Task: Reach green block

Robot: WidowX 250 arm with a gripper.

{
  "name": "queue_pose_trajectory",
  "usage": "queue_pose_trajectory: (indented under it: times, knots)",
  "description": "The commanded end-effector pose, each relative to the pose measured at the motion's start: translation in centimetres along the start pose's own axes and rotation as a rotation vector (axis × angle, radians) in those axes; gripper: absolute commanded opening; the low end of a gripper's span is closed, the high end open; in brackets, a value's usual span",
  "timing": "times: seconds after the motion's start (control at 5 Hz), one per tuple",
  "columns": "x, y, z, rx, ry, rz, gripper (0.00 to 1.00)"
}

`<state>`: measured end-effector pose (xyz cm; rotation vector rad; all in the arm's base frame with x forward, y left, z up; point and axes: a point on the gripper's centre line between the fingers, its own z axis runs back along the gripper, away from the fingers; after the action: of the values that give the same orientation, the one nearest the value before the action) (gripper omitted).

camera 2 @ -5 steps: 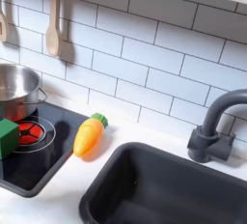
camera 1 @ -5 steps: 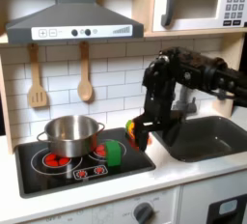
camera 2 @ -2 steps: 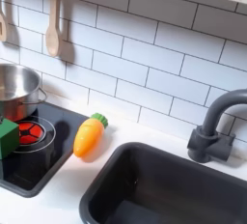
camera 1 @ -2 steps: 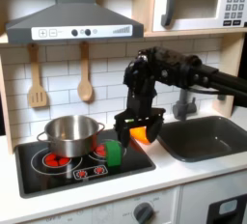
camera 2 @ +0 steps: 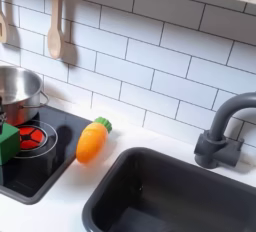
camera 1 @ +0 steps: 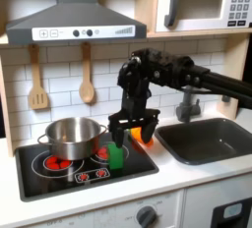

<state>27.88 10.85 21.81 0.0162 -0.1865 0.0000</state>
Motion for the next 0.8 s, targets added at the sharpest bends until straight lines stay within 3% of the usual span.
queue_pose_trajectory:
  times: [0.0, 0.6]
  knots:
    - [1.0, 0.3, -0.9, 0.0, 0.006, 0.01, 1.0]
    - [2.5, 1.0, -2.0, 0.004, 0.003, 0.025, 1.0]
